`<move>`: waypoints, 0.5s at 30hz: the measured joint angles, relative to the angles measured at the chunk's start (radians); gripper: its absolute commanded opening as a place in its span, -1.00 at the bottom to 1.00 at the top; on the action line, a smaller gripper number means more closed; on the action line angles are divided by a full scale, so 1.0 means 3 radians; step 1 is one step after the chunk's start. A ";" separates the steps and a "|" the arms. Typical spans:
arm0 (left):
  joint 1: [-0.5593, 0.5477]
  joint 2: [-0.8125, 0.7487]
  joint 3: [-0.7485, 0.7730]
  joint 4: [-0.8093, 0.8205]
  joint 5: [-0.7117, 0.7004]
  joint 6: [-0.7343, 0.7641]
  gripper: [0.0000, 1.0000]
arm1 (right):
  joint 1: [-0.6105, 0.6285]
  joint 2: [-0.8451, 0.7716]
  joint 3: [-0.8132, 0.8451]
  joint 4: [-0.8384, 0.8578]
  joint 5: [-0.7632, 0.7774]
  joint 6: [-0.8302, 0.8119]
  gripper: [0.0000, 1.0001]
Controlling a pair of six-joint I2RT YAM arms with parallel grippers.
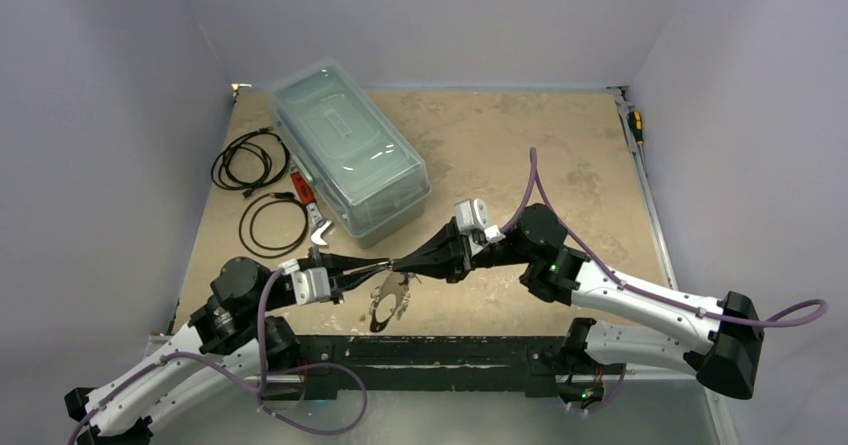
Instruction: Put the keys on the keyring
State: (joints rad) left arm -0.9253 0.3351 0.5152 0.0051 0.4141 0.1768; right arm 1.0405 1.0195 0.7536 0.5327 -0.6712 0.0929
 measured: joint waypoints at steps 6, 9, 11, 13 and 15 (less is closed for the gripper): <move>0.0000 -0.0075 0.0000 0.0001 -0.0107 0.0000 -1.00 | 0.0000 0.0000 -0.0015 0.0004 0.0117 0.0014 -0.94; 0.0000 -0.0106 0.0000 -0.0004 -0.0160 0.0000 -1.00 | 0.0000 -0.0006 -0.0065 0.0033 0.0184 0.0036 -0.66; 0.0001 -0.0106 0.0000 0.0001 -0.0184 -0.0001 -1.00 | 0.0000 -0.0032 -0.0108 0.0034 0.0229 0.0056 -0.50; 0.0001 -0.0104 -0.0001 -0.0005 -0.0187 -0.0001 -1.00 | 0.0000 -0.0050 -0.0140 0.0034 0.0280 0.0074 -0.36; 0.0001 -0.0102 -0.0001 -0.0005 -0.0189 -0.0001 -1.00 | 0.0000 -0.0062 -0.0145 0.0032 0.0313 0.0078 -0.23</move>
State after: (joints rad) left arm -0.9249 0.3046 0.5148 0.0036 0.3573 0.1764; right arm 1.0405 1.0008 0.7101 0.5423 -0.5774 0.1162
